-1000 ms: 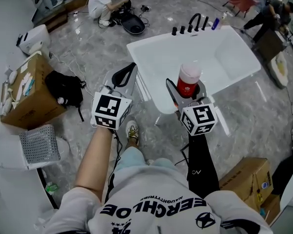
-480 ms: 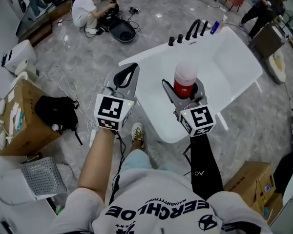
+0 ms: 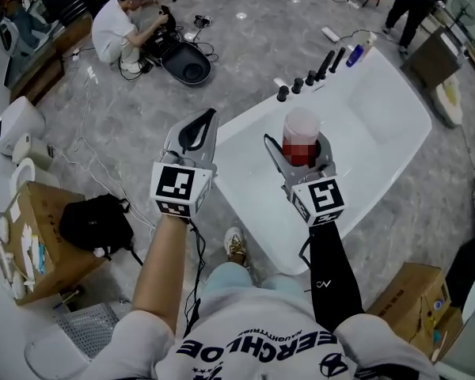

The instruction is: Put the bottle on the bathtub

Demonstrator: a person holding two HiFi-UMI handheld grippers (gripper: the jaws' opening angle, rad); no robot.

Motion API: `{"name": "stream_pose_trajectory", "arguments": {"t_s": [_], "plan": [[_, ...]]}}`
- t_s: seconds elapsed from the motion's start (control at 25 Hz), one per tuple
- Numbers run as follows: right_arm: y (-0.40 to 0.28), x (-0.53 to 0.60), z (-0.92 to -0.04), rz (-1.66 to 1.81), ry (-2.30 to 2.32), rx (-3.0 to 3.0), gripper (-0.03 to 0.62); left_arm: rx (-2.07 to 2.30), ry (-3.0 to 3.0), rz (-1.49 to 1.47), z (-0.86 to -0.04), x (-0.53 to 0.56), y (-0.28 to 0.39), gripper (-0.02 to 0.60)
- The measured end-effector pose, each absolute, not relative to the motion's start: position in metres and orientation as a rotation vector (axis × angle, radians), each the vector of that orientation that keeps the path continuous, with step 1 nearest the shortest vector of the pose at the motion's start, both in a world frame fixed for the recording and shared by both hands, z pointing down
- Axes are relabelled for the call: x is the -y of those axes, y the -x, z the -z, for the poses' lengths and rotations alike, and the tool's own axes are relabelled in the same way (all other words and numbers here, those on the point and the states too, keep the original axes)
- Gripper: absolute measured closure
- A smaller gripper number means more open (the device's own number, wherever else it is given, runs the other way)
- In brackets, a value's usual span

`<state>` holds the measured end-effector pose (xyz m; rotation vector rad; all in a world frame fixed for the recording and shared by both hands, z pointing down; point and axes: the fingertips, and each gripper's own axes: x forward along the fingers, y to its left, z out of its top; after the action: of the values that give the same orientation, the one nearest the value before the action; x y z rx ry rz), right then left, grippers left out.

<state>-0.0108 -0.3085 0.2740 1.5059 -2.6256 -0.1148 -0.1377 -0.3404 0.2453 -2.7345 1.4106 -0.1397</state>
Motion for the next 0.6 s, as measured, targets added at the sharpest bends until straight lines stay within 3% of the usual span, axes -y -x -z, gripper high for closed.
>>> {"name": "stream_pose_trajectory", "arguments": {"t_s": [0.6], "plan": [[0.028,0.398,-0.319,0.019,-1.6,2.61,0.29,-1.332,2.785,0.131,-0.298,0.44,0.143,0.581]]}}
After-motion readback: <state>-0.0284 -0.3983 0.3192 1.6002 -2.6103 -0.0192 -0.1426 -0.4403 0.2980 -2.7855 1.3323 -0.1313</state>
